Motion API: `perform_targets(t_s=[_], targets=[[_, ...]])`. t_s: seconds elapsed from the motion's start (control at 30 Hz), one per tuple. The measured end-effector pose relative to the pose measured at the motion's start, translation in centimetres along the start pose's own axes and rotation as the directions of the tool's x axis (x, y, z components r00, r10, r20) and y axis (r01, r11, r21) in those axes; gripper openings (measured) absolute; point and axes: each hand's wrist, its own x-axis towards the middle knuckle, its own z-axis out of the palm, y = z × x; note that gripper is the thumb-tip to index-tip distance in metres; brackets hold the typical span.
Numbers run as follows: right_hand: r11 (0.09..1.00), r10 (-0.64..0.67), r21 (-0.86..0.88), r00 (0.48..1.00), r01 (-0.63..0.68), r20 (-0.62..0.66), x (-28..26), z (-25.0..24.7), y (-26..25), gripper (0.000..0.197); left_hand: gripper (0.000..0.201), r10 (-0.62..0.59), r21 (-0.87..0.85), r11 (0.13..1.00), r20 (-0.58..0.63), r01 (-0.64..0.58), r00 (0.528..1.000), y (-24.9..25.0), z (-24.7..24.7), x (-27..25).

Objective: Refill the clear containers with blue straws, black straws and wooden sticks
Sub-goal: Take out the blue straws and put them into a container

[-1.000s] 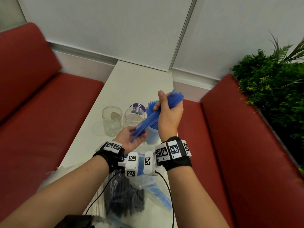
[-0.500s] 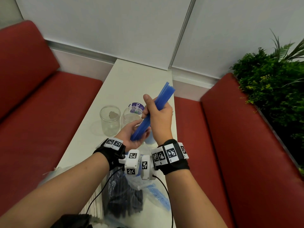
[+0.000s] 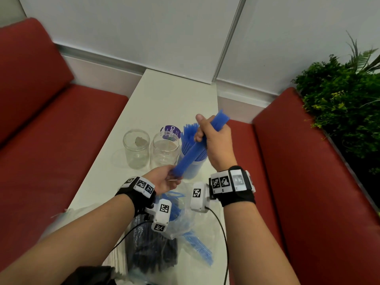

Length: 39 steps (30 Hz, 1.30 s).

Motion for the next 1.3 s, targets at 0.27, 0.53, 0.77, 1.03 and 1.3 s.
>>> perform_targets(t_s=[0.27,0.53,0.77,1.03,1.3], targets=[[0.975,-0.09,-0.22,0.975,0.044,-0.204,4.8,-1.5,-0.5,0.041,0.026,0.304,0.954,-0.047,0.297,-0.297,0.905,-2.7,-2.3,0.7],[0.981,-0.011,-0.191,0.979,-0.028,-0.201,3.8,-0.1,5.5,0.04,0.061,-0.04,0.719,-0.633,0.34,-0.287,0.94,-5.8,-2.5,1.2],[0.974,0.082,-0.186,0.968,-0.128,-0.239,3.0,-0.6,8.4,0.039,0.054,0.069,0.6,-0.781,0.358,-0.173,0.931,-7.3,-3.4,1.7],[0.943,-0.151,-0.327,0.962,0.07,-0.229,4.4,-0.9,6.3,0.014,0.035,0.058,0.466,-0.876,0.361,-0.126,0.931,-7.1,-3.2,1.9],[0.527,-0.037,-0.84,0.985,-0.126,-0.171,3.4,-1.5,9.7,0.041,0.049,0.194,0.602,-0.794,0.389,-0.089,0.9,-7.6,-3.8,1.5]])
